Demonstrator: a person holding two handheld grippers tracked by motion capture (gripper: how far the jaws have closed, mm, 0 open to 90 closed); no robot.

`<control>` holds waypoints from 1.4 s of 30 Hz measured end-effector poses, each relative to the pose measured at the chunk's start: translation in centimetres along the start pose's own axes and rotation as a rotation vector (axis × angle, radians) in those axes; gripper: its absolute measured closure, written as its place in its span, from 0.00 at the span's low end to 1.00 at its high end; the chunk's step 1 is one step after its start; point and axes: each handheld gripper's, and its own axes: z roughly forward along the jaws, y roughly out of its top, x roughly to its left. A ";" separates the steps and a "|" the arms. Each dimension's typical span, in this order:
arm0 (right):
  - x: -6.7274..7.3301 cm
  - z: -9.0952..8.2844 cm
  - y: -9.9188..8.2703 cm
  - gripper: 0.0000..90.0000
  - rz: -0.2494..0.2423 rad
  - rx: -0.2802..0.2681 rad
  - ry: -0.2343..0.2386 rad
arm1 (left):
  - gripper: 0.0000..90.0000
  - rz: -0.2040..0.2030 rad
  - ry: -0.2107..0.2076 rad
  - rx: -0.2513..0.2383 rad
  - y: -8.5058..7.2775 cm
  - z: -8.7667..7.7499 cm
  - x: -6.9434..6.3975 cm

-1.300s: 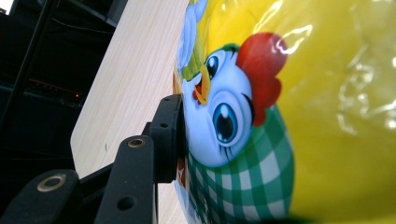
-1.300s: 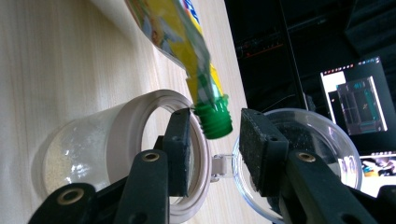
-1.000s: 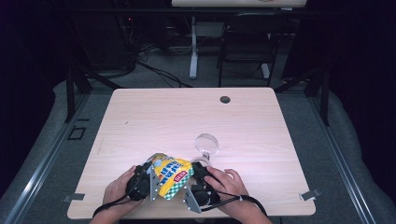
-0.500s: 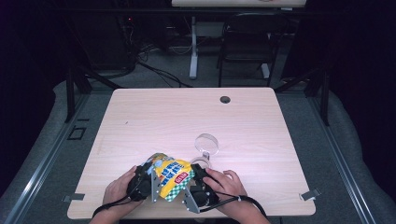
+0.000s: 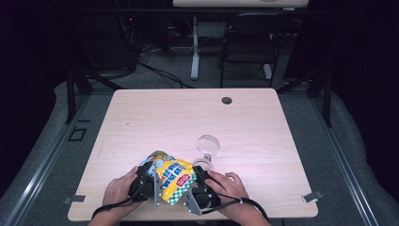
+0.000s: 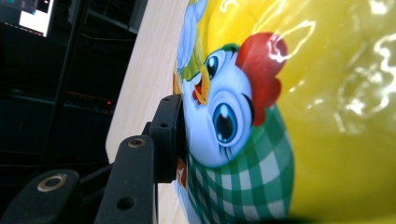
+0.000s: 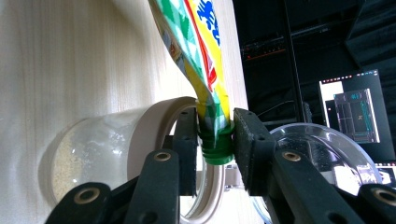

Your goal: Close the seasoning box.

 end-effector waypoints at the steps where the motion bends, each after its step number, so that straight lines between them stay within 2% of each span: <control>1: 0.1 0.0 0.0 0.79 0.001 0.000 0.001 | 0.67 0.003 0.003 0.000 0.0 0.0 0.0; 6: 0.1 0.0 0.0 0.79 0.011 -0.006 0.004 | 0.67 0.034 0.031 0.003 0.0 -0.1 0.1; 12: -0.1 0.1 -0.1 0.79 0.041 -0.007 0.007 | 0.67 0.047 0.055 0.003 0.2 -0.1 0.2; 17: -0.1 0.1 -0.2 0.79 0.048 -0.006 0.005 | 0.67 0.075 0.080 0.003 0.3 -0.1 0.3; 18: -0.1 0.1 -0.2 0.79 0.055 -0.004 0.002 | 0.67 0.092 0.096 0.003 0.4 -0.1 0.5; 23: -0.1 0.1 -0.2 0.79 0.065 -0.003 -0.003 | 0.67 0.113 0.115 0.003 0.5 -0.2 0.6; 24: -0.1 0.2 -0.2 0.79 0.073 -0.007 -0.001 | 0.67 0.116 0.118 0.003 0.5 -0.2 0.6; 25: -0.3 0.0 -0.2 0.79 0.062 0.009 0.002 | 0.67 0.119 0.120 0.003 0.5 -0.2 0.6; 28: -0.1 0.2 -0.3 0.79 0.093 -0.013 0.004 | 0.67 0.131 0.127 0.004 0.6 -0.2 0.6; 32: -0.1 0.2 -0.4 0.79 0.106 -0.017 0.003 | 0.67 0.147 0.133 0.007 0.7 -0.2 0.8; 42: -0.2 0.2 -0.4 0.79 0.118 -0.016 -0.002 | 0.67 0.172 0.151 0.008 0.9 -0.4 1.1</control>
